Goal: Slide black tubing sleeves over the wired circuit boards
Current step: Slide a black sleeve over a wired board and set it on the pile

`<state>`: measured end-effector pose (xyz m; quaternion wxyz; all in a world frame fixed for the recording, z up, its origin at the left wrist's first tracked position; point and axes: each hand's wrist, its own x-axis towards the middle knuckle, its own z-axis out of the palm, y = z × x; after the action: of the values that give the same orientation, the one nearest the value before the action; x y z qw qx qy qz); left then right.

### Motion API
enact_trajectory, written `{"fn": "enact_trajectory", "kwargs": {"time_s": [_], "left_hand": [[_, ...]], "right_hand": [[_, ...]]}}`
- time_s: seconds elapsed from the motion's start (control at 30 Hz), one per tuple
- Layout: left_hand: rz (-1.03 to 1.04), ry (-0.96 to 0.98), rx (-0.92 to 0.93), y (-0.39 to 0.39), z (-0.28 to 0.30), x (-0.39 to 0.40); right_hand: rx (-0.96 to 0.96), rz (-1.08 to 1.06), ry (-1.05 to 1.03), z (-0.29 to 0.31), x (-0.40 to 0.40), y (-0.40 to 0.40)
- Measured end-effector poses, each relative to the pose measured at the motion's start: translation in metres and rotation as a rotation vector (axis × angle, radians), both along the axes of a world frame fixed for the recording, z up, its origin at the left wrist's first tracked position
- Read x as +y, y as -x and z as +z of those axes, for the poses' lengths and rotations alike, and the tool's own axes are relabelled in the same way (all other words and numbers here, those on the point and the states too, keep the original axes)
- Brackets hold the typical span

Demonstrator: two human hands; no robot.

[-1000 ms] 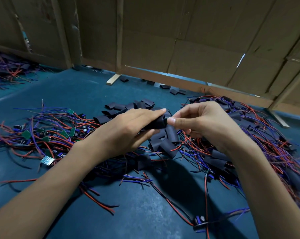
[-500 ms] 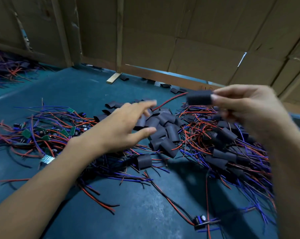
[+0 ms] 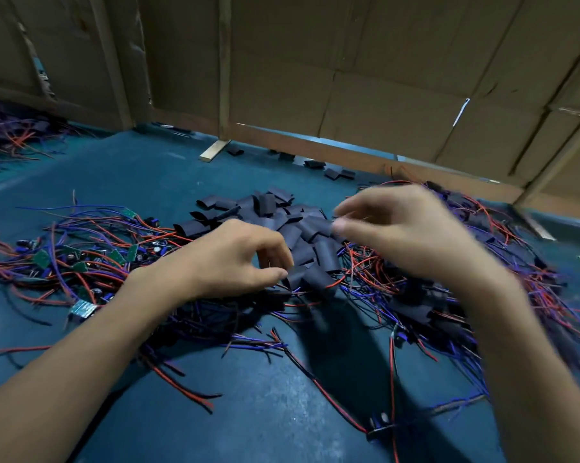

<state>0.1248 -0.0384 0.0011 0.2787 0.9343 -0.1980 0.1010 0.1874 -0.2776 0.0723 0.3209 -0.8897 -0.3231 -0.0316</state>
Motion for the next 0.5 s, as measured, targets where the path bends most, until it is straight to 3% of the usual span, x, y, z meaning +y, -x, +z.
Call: {"fn": "enact_trajectory", "kwargs": {"time_s": [0.13, 0.3, 0.4, 0.5], "left_hand": [[0.095, -0.086, -0.006, -0.004, -0.002, 0.014], [0.36, -0.33, 0.102, -0.013, -0.005, 0.049], [0.352, -0.321, 0.228, -0.011, -0.001, 0.062], [0.261, -0.209, 0.332, -0.006, 0.004, 0.063]], "right_hand": [[0.008, 0.251, 0.23, -0.042, 0.04, 0.01], [0.003, 0.339, 0.267, -0.071, 0.049, 0.01], [0.053, 0.36, 0.171, -0.067, 0.05, 0.014], [0.081, 0.43, 0.324, -0.063, 0.053, 0.019]]}}
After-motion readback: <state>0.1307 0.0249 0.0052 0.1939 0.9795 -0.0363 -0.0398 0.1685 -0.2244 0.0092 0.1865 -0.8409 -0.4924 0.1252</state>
